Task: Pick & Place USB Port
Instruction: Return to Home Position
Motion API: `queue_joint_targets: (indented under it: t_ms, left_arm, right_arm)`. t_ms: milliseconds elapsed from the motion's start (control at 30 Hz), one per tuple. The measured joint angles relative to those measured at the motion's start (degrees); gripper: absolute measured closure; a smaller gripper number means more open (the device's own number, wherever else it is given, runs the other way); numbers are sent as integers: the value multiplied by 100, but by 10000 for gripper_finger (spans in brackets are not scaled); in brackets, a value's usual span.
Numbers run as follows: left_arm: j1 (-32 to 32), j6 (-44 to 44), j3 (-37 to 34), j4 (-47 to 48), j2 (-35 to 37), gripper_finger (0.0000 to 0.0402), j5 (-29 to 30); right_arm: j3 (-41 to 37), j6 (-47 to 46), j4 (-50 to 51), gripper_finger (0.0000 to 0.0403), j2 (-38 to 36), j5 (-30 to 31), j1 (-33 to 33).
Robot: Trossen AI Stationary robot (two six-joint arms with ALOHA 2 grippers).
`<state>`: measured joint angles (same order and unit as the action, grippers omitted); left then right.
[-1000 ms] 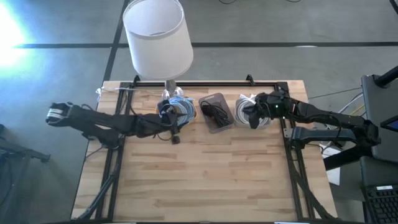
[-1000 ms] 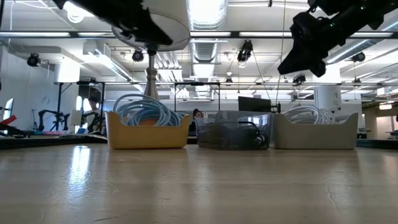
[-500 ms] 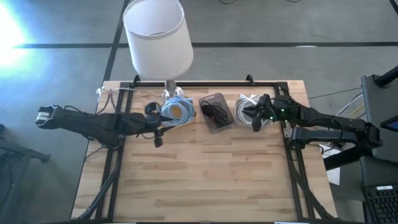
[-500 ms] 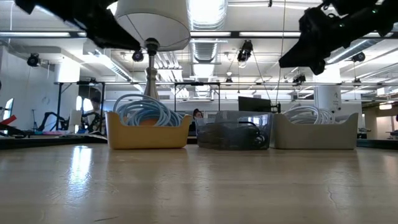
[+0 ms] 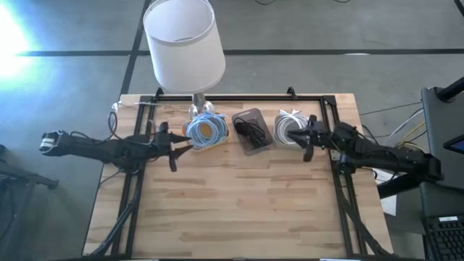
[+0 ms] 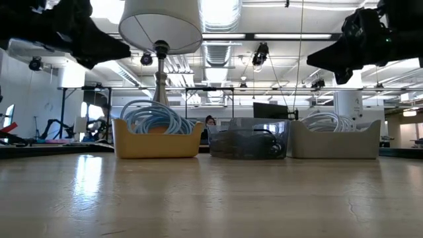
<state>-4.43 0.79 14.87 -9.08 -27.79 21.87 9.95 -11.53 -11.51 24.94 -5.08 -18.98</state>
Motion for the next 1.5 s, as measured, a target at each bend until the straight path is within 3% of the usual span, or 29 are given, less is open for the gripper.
queue_joint_targets:
  t_ms: [233,500,800,1500]
  left_arm:
    - [0,149,-710,-5,970,252,0]
    - [4,54,-1345,-42,1834,252,-198]
    - [2,-54,-1434,288,2734,252,-445]
    - [2,-225,-1438,484,2581,252,-385]
  right_arm:
    - [-220,569,-3,347,-564,-563,0]
    - [-703,616,-245,351,-832,-592,-2]
    - [-946,595,-473,351,-882,-611,-3]
    - [-944,142,-369,351,-869,-588,-2]
